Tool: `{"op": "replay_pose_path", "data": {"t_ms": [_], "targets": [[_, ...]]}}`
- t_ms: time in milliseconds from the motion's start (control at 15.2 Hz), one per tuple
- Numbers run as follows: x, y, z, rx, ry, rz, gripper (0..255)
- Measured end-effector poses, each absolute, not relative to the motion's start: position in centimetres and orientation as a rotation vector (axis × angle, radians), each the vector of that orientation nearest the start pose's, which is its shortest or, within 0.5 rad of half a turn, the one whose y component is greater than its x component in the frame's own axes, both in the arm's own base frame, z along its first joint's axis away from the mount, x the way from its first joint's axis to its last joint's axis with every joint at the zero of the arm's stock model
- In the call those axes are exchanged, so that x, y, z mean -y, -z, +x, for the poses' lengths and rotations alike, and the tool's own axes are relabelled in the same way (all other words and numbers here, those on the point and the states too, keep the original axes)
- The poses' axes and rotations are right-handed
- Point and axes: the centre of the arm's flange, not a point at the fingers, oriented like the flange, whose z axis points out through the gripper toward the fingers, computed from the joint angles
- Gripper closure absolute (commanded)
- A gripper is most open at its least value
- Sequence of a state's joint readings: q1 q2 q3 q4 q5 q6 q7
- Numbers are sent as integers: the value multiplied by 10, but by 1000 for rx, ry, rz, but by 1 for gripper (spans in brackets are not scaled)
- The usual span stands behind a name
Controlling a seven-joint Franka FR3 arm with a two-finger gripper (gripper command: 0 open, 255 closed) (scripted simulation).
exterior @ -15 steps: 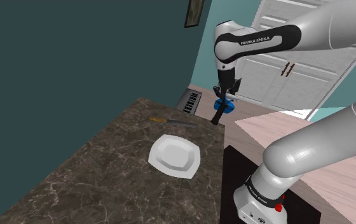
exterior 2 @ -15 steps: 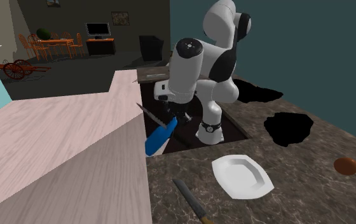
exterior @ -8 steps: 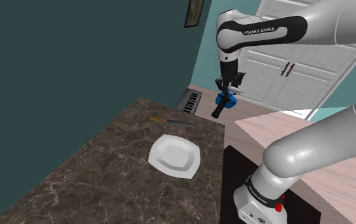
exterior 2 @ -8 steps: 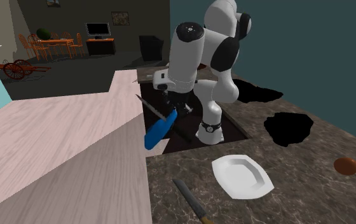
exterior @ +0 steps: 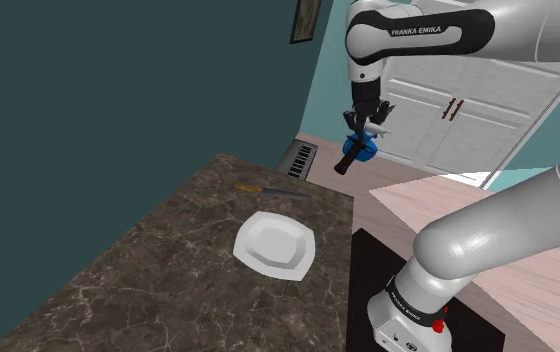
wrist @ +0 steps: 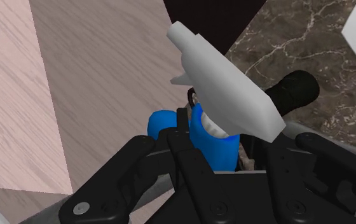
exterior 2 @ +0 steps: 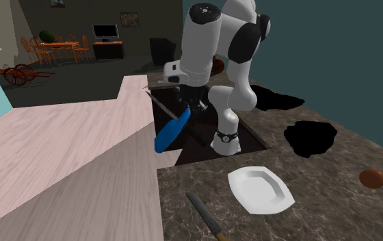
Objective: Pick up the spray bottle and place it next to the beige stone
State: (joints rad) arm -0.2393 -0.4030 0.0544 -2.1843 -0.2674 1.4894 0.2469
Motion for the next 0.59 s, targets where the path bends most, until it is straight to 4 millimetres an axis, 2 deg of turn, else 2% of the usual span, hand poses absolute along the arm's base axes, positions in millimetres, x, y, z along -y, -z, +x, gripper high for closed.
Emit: {"op": "replay_pose_path", "data": {"t_ms": [594], "targets": [[100,-582,387,-712,-487,-3328,255]]}}
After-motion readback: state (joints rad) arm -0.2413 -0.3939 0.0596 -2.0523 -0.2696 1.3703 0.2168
